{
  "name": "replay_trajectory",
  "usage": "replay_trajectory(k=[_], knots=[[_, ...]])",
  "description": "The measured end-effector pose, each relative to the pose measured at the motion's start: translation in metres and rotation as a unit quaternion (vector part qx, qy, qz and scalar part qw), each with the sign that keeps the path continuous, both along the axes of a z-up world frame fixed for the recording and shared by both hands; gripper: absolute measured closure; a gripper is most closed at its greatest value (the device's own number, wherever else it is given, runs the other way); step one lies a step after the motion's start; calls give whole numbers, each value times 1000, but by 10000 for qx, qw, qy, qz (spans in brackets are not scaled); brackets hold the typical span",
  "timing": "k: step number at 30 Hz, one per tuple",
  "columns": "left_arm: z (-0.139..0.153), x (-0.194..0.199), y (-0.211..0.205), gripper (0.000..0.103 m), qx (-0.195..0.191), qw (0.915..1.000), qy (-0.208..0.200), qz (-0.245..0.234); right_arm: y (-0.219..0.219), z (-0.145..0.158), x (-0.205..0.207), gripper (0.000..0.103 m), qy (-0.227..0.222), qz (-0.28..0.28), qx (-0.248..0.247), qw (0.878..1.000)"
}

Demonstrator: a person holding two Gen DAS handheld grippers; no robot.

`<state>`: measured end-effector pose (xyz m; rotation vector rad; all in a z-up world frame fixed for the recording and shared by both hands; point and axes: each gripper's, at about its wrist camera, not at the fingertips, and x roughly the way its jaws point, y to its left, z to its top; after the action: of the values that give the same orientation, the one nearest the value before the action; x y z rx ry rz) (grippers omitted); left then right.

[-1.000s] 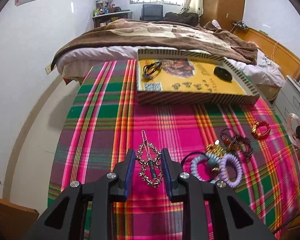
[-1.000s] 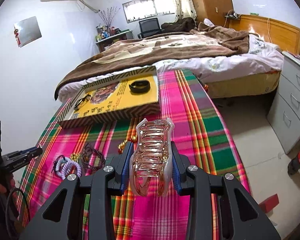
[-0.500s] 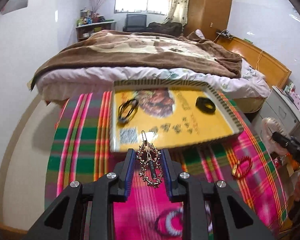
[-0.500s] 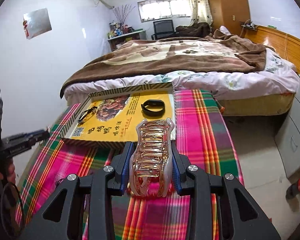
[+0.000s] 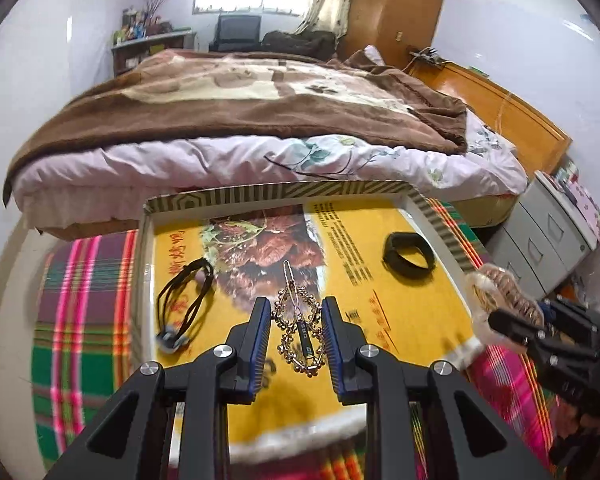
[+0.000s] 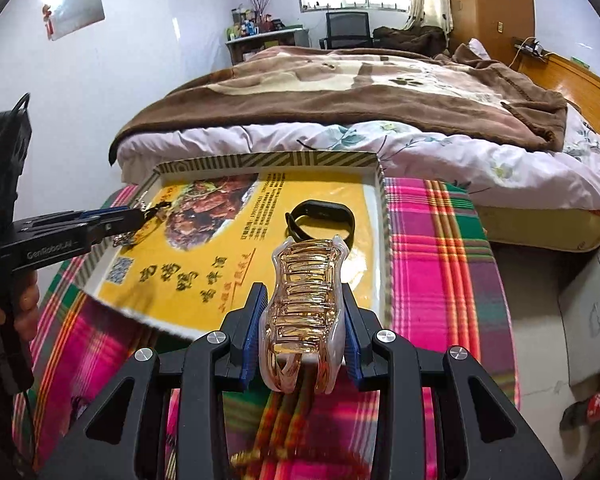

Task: Organize jewelry
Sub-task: 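Lower both clips into the yellow tray and open both grippers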

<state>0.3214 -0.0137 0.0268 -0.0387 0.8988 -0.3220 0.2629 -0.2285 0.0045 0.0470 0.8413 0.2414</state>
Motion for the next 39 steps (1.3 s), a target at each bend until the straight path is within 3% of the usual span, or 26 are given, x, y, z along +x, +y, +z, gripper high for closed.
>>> replay_trajectory(k=[10,17,30,33,35,39], knots=[[-32,42,-15,76,63,9995,307,1,10,-21,24,67,205,74,-126,9997],[-49,49,-16,76,138,9986,499,63,11,-27,29,67,212,89,-260,9994],[-52,55,-22,76,187,9981,581,63,10,-28,32,67,212,31,-179,9996],[-52,55,-23,69,184,9981,584,50,9,-29,33,67,237,6,-160,9996],[-53,54,-24,57,170,9981,585,42,8,-29,34,67,266,-25,-125,9996],[-53,52,-25,53,165,9980,607,81,5,-27,33,53,256,-53,-13,9997]])
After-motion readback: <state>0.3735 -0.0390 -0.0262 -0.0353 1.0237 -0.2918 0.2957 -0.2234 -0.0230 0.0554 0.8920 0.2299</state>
